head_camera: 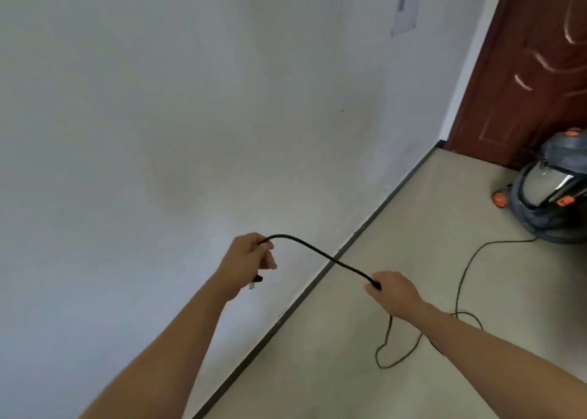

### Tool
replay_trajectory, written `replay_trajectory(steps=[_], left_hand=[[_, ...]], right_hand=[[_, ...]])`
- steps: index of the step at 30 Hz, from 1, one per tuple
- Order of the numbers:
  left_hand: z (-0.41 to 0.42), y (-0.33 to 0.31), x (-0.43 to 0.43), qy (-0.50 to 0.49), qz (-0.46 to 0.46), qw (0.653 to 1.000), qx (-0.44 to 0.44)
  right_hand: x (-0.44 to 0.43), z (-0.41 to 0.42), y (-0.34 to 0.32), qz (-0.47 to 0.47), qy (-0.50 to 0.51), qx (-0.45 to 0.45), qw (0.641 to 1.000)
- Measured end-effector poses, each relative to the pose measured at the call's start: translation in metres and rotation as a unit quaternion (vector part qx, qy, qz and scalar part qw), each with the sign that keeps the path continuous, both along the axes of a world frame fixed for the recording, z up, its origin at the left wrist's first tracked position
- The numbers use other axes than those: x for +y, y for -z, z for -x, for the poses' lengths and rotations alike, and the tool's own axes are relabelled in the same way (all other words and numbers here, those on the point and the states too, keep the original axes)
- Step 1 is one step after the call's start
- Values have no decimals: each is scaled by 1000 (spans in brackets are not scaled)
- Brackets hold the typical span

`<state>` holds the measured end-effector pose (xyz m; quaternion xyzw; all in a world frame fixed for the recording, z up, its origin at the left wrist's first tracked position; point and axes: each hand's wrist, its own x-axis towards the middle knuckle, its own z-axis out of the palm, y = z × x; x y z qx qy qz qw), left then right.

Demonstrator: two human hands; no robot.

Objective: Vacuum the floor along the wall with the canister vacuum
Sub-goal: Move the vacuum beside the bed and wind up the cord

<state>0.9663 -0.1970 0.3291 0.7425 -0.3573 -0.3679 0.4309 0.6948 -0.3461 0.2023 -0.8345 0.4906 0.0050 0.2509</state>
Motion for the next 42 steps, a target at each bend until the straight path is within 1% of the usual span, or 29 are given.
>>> replay_trajectory(steps=[3, 5, 6, 8, 10, 13, 14, 16, 19, 23, 25, 27, 29, 32, 35, 37, 38, 39, 41, 42], left_hand=[[-51, -23, -31, -155, 84, 982, 63], [-83, -27, -50, -193, 95, 973, 82], [-95, -25, -61, -186, 90, 975, 85], [-105, -15, -87, -129, 57, 987, 80], [-97, -1, -119, -53, 9, 996, 69], [-69, 20, -169, 46, -43, 996, 56], [-55, 26, -188, 78, -56, 994, 54], [-32, 33, -210, 116, -57, 990, 57], [9, 42, -251, 190, -66, 977, 72], [62, 46, -295, 297, -115, 944, 80], [83, 48, -321, 345, -127, 927, 77], [100, 47, -350, 386, -142, 909, 67], [116, 44, -381, 409, -143, 899, 63], [130, 29, -434, 384, -123, 911, 90], [125, 6, -497, 297, -81, 941, 138], [114, -8, -533, 236, -49, 957, 159], [110, -12, -547, 223, -43, 964, 140], [108, -13, -558, 222, -43, 970, 92], [109, -7, -574, 234, -51, 970, -34], [113, -1, -582, 238, -52, 967, -81]], right_hand=[[-32, 60, 38, -53, 98, 77, 991], [-50, 87, 55, -76, 159, 105, 979], [-59, 92, 60, -82, 183, 106, 974], [-76, 86, 60, -86, 211, 97, 969], [-90, 65, 45, -89, 199, 94, 971], [-101, 26, 12, -50, 119, 130, 983], [-102, 18, -1, -33, 96, 123, 987], [-97, -1, -25, 22, 35, 69, 997], [-103, -3, -51, 89, 20, -31, 995], [-135, 24, -69, 135, 57, -137, 980], [-159, 44, -67, 140, 86, -163, 973], [-189, 67, -54, 139, 132, -169, 967], [-225, 94, -33, 134, 186, -143, 963], [-279, 138, 7, 81, 273, -20, 958], [-318, 193, 56, -49, 349, 70, 933], [-334, 232, 82, -110, 370, 100, 917], [-342, 247, 87, -126, 383, 100, 909], [-350, 259, 89, -135, 400, 87, 902], [-372, 270, 84, -124, 423, 33, 897], [-386, 269, 74, -106, 414, 15, 904]])
